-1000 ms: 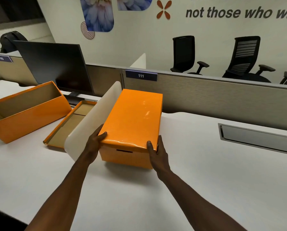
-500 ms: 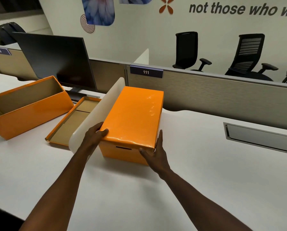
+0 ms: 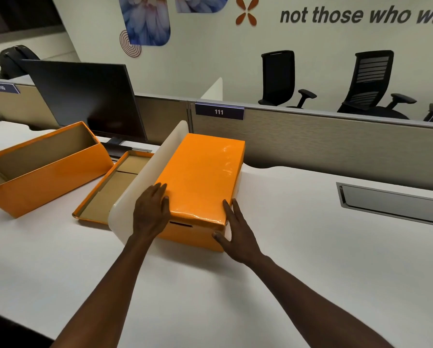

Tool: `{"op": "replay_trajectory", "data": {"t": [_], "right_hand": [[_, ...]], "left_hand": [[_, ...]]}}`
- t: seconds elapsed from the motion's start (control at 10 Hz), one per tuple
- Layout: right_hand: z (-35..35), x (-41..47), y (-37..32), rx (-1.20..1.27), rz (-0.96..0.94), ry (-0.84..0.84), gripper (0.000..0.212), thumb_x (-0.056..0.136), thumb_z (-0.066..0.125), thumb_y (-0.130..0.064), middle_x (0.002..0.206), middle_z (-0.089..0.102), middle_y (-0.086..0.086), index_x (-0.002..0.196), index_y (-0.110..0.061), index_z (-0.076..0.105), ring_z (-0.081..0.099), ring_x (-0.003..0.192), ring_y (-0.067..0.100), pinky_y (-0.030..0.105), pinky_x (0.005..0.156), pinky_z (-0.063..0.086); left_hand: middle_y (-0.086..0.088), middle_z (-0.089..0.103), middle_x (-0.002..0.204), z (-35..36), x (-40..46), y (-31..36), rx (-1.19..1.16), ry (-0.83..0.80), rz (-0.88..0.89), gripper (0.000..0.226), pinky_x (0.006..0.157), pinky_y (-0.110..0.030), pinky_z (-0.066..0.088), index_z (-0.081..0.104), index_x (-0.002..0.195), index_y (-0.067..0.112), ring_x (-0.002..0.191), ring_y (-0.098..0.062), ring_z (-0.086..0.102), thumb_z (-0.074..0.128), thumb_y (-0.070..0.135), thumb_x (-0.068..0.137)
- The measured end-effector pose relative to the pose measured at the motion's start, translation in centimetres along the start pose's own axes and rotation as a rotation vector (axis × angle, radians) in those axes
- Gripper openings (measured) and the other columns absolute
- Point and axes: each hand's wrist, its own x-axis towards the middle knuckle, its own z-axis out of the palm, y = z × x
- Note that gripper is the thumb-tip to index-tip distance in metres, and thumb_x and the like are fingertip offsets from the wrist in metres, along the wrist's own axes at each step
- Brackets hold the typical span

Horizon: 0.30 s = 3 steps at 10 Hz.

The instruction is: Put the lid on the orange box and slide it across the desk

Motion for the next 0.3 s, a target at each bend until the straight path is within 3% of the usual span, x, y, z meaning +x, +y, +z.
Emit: {"op": "replay_trajectory", "data": {"t": [0.1,0.2,0.3], "right_hand": [[-0.9,-0.4,0.4,-0.012,-0.024,-0.027,0.098,0.085,0.057,-0.066,0.166,-0.005,-0.004,0.155,-0.036,-0.005,0.011,0.151,0.022,0.048,0.118,0.028],[-4.7,-0.2,1.9,-0.04,0.049,0.039,0.099,0.08,0.055,-0.075,0.166,-0.004,-0.005,0.154,-0.042,-0.002,0.007,0.152,0.019,0.044,0.115,0.025],[-7.7,-0.2,3.3,-0.088,0.095,0.12,0.097,0.079,0.053,-0.076,0.166,-0.002,-0.003,0.155,-0.041,0.002,0.007,0.152,0.019,0.043,0.115,0.025]], "left_hand": [[-0.017,0.057,0.147,0.2,-0.1,0.4,0.07,-0.022,0.037,0.041,0.117,-0.054,0.034,0.059,0.139,0.008,0.143,-0.039,0.043,0.05,0.02,0.102],[-0.018,0.062,0.14,0.1,0.8,1.8,0.194,-0.041,0.053,0.041,0.115,-0.055,0.035,0.063,0.134,0.006,0.136,-0.04,0.05,0.049,0.023,0.099],[-0.019,0.059,0.144,0.4,1.1,3.5,0.159,-0.069,0.083,0.044,0.118,-0.055,0.032,0.061,0.137,0.006,0.14,-0.039,0.047,0.055,0.025,0.098]]}}
